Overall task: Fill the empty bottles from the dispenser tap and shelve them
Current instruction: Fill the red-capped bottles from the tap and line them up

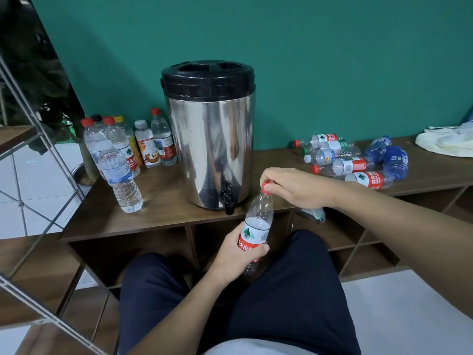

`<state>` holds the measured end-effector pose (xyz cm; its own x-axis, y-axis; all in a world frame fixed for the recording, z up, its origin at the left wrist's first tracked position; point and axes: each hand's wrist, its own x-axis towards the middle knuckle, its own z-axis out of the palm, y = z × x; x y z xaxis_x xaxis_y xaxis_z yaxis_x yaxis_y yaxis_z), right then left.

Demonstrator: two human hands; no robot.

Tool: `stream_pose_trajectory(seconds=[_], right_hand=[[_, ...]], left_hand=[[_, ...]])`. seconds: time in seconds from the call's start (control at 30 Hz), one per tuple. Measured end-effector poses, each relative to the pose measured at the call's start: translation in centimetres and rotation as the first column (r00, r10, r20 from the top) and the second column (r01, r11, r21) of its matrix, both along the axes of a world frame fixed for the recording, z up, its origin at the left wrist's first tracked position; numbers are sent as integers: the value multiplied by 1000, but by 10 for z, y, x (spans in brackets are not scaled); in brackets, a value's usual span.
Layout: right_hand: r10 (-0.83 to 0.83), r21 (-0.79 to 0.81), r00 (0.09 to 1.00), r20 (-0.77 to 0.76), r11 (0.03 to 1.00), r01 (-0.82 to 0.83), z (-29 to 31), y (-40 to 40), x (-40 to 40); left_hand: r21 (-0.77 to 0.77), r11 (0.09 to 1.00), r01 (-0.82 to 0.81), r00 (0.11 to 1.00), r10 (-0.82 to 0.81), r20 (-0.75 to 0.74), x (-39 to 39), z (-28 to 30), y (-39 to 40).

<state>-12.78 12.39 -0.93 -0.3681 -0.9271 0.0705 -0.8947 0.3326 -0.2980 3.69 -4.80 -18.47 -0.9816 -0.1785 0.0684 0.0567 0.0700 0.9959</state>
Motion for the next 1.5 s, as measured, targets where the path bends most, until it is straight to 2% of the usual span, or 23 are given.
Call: stream_pose_trajectory(seconds=[0.13,0.27,0.33,0.43,0.6,0.83,0.97,1.1,1.2,1.27,1.33,1.5], right_hand=[[-8,-65,1000,11,998,9,-7,-7,-7],[-178,-167,984,22,969,180,-26,-19,-12],[-286,-157,957,42,944,289,-43,-28,-16],[-390,-117,919,58,911,395,-70,-37,-24],[-448,-51,894,-31,894,446,-106,-46,-32],[-503,-121,864,35,856,503,-126,-45,-34],[-445,-340,889,106,824,453,-103,-49,-12],[-296,-508,898,326,746,430,-56,-66,37],[-199,-464,917,344,813,351,-38,-81,61],[-200,-424,932,302,848,319,-37,-89,67],[-216,-403,930,298,854,328,-37,-93,66],[-234,-370,860,454,828,421,-34,-92,60]], left_hand=[[-24,999,23,999,-23,26,3,-17,2],[-67,998,-8,998,12,65,7,-39,0],[-99,995,-5,997,12,74,8,-47,-2],[-66,998,-11,996,17,89,8,-54,-6],[-7,1000,-28,993,28,114,9,-67,-12],[-13,998,-62,982,64,178,17,-77,-23],[-42,996,-84,979,90,181,19,-85,-29],[-52,992,-117,973,125,192,19,-86,-33],[-59,989,-136,971,145,188,22,-86,-32],[-72,984,-164,971,174,164,22,-87,-34],[-84,980,-181,971,192,145,22,-88,-36],[-67,980,-190,967,198,161,24,-88,-34]])
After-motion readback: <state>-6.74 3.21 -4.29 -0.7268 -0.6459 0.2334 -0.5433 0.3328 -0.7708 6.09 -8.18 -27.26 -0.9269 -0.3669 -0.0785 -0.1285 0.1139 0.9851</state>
